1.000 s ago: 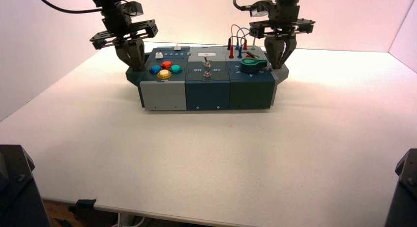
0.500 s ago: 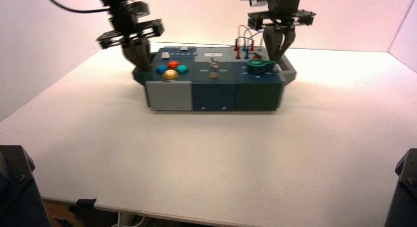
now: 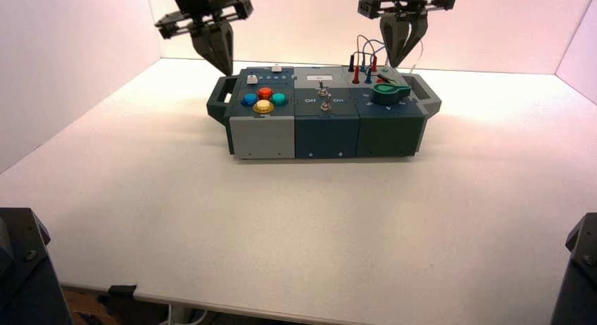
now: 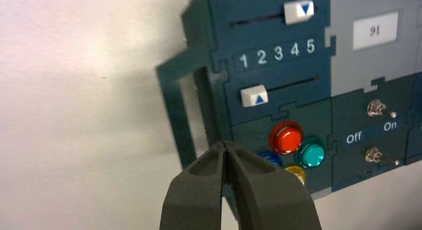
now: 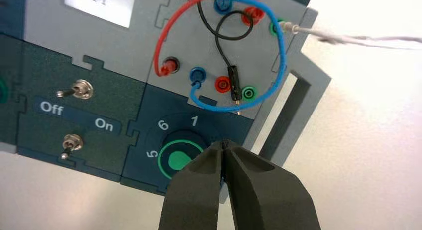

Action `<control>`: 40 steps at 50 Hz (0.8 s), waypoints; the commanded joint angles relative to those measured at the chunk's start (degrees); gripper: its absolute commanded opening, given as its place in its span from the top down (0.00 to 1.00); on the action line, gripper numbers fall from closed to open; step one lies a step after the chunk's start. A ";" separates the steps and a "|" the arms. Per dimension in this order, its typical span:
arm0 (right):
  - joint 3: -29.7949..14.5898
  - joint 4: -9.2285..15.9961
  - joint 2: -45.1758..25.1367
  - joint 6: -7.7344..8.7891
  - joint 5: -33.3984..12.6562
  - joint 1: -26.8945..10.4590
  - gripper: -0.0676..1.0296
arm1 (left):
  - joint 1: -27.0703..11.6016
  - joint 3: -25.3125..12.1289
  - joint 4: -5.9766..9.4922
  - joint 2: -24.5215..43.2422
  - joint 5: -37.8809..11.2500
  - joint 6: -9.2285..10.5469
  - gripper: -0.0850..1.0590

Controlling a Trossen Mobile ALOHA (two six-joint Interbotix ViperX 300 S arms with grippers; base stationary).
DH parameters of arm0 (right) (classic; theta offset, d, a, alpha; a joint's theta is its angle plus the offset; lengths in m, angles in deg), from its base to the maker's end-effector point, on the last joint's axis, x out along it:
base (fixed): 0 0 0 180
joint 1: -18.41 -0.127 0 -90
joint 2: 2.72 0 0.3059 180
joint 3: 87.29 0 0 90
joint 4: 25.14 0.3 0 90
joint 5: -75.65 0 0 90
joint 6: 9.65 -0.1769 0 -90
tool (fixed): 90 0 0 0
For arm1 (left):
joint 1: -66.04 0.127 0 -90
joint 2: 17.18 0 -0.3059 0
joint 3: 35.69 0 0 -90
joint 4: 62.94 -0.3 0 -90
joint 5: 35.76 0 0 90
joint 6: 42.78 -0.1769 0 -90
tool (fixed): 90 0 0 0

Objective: Pull the blue wire.

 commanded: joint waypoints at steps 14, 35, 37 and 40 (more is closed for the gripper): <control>1.05 0.88 5.63 -0.18 2.20 -1.05 0.96 | -0.97 0.97 0.44 -11.60 0.00 -0.26 0.95; 0.62 1.85 3.52 -0.09 3.08 -3.43 0.62 | -2.90 3.78 0.97 -23.38 -0.44 -0.26 0.84; 0.62 1.85 3.34 -0.09 3.08 -3.34 0.59 | -2.90 4.31 1.14 -24.43 -0.44 -0.35 0.80; 0.62 1.85 3.08 -0.09 3.08 -3.34 0.58 | -2.90 4.92 1.14 -25.49 -0.62 -0.26 0.80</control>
